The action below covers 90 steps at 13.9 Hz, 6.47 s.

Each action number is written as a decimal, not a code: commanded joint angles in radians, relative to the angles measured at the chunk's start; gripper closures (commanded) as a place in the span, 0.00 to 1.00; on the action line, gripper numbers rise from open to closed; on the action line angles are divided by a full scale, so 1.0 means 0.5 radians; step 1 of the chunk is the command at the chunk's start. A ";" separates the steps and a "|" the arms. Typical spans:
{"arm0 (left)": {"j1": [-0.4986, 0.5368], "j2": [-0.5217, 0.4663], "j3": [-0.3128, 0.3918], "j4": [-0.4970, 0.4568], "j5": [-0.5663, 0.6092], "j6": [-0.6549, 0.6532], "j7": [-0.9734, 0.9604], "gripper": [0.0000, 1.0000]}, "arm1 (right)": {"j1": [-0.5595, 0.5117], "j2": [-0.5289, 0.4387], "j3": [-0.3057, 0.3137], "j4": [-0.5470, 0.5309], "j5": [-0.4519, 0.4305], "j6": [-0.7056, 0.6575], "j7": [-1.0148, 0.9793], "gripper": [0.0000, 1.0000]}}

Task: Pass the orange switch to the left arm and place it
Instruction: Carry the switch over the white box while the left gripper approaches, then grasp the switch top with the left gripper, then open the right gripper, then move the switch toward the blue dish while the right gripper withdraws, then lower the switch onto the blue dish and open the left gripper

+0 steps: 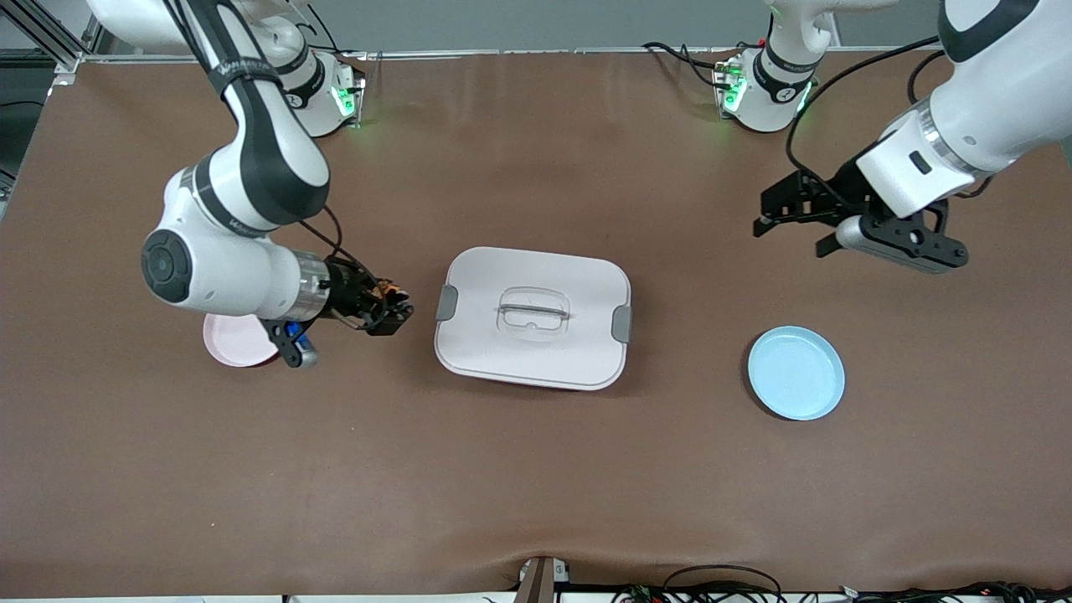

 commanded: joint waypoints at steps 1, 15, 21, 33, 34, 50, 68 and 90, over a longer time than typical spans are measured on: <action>0.001 0.085 -0.016 0.015 -0.247 0.097 0.047 0.00 | 0.083 0.060 -0.024 0.174 0.127 -0.022 0.240 1.00; -0.370 0.402 -0.056 -0.007 -0.846 0.809 -0.379 0.13 | 0.375 0.370 -0.021 0.751 0.226 0.245 0.937 1.00; -0.398 0.491 -0.065 -0.004 -1.042 0.959 -0.165 0.16 | 0.461 0.538 -0.021 1.000 0.312 0.405 1.152 1.00; -0.468 0.601 -0.065 -0.007 -1.212 1.094 0.241 0.25 | 0.528 0.628 -0.024 1.144 0.309 0.503 1.474 1.00; -0.475 0.604 -0.065 -0.010 -1.215 1.097 0.241 0.26 | 0.528 0.628 -0.024 1.144 0.309 0.527 1.508 1.00; -0.429 0.638 -0.056 -0.025 -1.227 1.100 0.455 1.00 | 0.528 0.646 -0.027 1.163 0.309 0.555 1.616 0.32; 0.384 0.665 -0.044 -0.016 0.169 0.671 1.697 1.00 | -0.161 0.444 -0.055 1.160 0.070 -0.868 -0.230 0.00; 0.547 1.184 -0.041 -0.111 0.884 0.990 3.122 1.00 | -0.659 0.229 -0.058 1.157 -0.952 -1.381 -2.244 0.00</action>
